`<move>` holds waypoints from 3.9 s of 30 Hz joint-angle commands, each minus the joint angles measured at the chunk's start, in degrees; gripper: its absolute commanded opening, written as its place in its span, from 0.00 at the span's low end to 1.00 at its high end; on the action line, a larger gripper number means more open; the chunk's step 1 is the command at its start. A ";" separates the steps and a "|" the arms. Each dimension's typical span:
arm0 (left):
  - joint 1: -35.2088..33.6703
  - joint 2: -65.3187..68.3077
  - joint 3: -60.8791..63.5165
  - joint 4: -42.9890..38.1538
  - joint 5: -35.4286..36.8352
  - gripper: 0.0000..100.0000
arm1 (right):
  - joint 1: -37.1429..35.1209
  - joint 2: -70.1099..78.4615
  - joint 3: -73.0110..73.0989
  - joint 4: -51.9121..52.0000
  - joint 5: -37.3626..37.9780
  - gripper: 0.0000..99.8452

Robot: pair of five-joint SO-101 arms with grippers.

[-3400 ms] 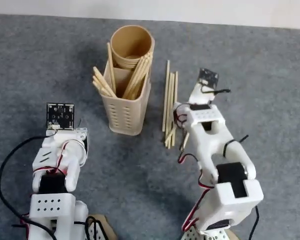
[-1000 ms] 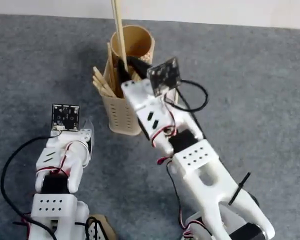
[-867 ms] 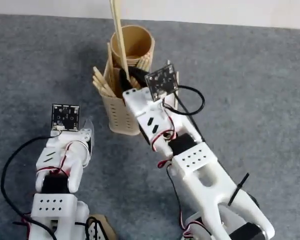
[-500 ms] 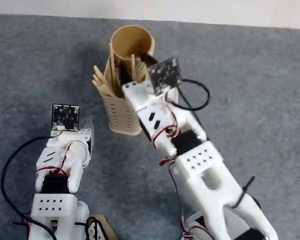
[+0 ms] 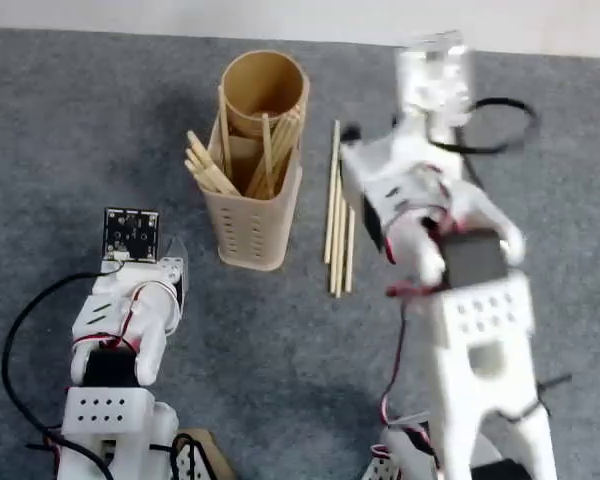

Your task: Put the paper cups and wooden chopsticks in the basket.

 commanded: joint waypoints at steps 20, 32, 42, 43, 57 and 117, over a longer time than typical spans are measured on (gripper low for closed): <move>0.40 -0.57 -0.40 -0.79 0.44 0.14 | 1.71 36.44 20.53 -32.48 3.87 0.18; 0.40 -0.57 -0.40 -0.79 0.44 0.14 | 7.25 37.67 19.03 -32.40 3.87 0.18; 0.40 -0.57 -0.48 -0.88 0.44 0.14 | 9.10 35.47 19.21 -32.40 3.87 0.18; 0.40 -0.57 -0.48 -0.88 0.44 0.14 | 9.10 33.98 19.38 -32.40 3.87 0.18; 0.48 -0.57 -0.48 -0.79 0.44 0.14 | 9.19 30.55 19.47 -32.66 4.13 0.18; 0.57 -0.13 -0.31 -0.97 0.44 0.14 | -13.05 -10.68 18.24 -45.49 16.18 0.01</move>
